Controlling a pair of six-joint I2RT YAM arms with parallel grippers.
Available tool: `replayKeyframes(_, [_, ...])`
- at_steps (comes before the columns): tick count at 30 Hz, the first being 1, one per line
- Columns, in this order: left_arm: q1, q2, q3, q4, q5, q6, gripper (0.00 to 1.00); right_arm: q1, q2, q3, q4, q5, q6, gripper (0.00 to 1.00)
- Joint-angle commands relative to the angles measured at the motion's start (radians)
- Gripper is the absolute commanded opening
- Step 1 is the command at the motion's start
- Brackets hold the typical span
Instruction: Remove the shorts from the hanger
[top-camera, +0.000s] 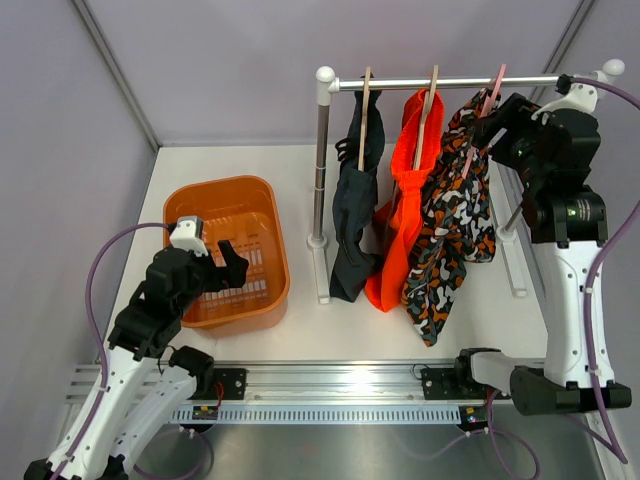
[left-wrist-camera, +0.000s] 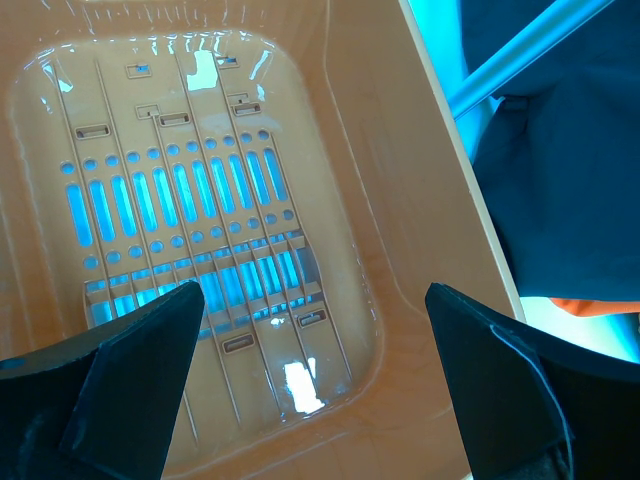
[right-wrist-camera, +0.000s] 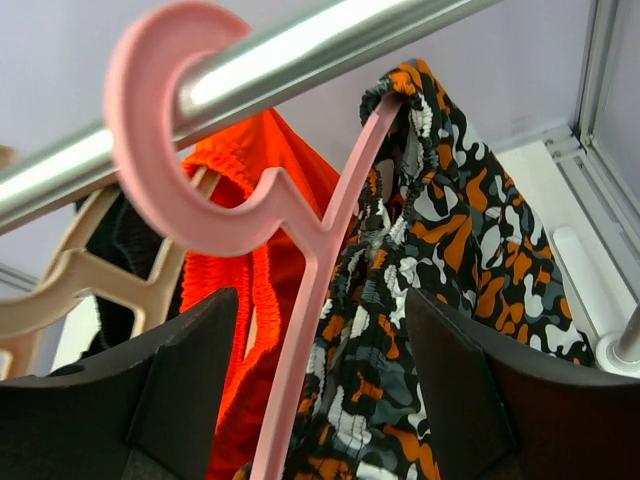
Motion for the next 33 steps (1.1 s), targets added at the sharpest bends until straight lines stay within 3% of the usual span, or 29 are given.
replayKeyframes(1, [-0.005,-0.005,0.019,0.042,0.023,0.014,0.99,0.0,0.021,0.054,-0.004,-0.024,-0.026,0.74])
replayKeyframes(18, [-0.005,0.007,0.019,0.043,0.03,0.014,0.99,0.138,0.164,0.097,0.047,0.26,-0.139,0.63])
replayKeyframes(24, [-0.005,0.012,0.018,0.043,0.033,0.014,0.99,0.158,0.167,0.079,0.071,0.341,-0.162,0.47])
replayKeyframes(25, [-0.005,0.012,0.018,0.043,0.033,0.016,0.99,0.161,0.167,0.077,0.07,0.357,-0.165,0.38])
replayKeyframes(33, [-0.005,0.015,0.018,0.045,0.043,0.016,0.99,0.17,0.165,0.068,0.068,0.386,-0.174,0.05])
